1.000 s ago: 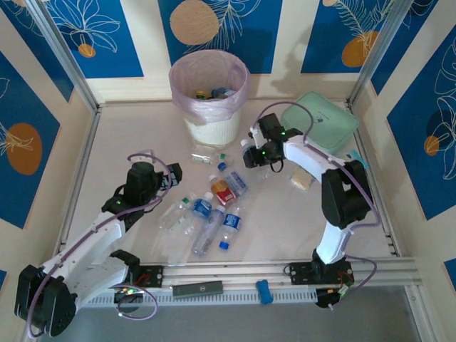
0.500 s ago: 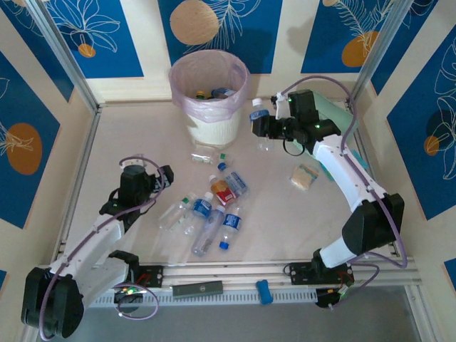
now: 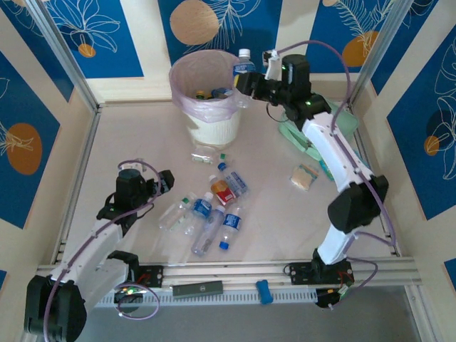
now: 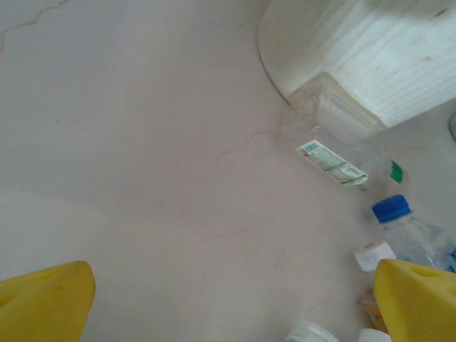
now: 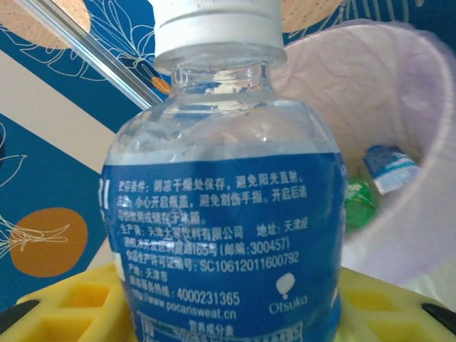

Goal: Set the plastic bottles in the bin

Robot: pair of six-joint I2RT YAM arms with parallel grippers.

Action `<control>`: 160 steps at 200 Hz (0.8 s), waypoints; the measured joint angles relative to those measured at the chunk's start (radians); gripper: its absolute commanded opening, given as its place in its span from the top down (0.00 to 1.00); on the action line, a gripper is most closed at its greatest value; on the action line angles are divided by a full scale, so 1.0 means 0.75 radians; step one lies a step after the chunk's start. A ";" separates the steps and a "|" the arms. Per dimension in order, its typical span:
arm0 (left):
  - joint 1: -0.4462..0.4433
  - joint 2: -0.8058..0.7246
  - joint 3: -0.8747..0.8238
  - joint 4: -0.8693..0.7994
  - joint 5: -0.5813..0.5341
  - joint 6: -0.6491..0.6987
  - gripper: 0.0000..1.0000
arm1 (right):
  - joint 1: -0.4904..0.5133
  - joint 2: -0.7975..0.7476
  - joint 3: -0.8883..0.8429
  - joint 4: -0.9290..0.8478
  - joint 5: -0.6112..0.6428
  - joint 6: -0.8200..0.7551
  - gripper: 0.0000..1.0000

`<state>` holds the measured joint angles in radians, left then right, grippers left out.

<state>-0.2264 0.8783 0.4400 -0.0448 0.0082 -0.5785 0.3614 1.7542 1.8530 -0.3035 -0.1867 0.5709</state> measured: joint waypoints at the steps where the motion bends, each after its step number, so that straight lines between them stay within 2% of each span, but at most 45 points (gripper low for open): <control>1: 0.000 -0.001 0.000 -0.001 0.002 0.001 0.00 | 0.002 0.006 0.006 0.000 -0.001 0.000 0.53; 35: 0.000 -0.041 -0.001 -0.054 0.039 0.010 0.00 | 0.041 0.268 0.303 -0.015 -0.007 0.042 0.54; 89: 0.003 -0.150 -0.020 -0.146 0.038 0.025 0.00 | 0.069 0.633 0.848 -0.186 -0.026 0.058 0.52; 112: 0.003 -0.175 -0.024 -0.168 0.034 0.040 0.00 | 0.072 0.730 0.990 -0.257 -0.025 0.059 0.46; 138: 0.004 -0.182 -0.028 -0.191 0.033 0.047 0.00 | 0.072 0.769 1.009 -0.300 -0.021 0.081 0.40; 160: 0.004 -0.183 -0.030 -0.204 0.033 0.050 0.00 | 0.072 0.783 1.014 -0.297 -0.024 0.091 0.24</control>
<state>-0.2234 0.7414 0.4175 -0.1982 0.0326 -0.5411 0.4152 2.3413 2.6133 -0.5262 -0.2050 0.6392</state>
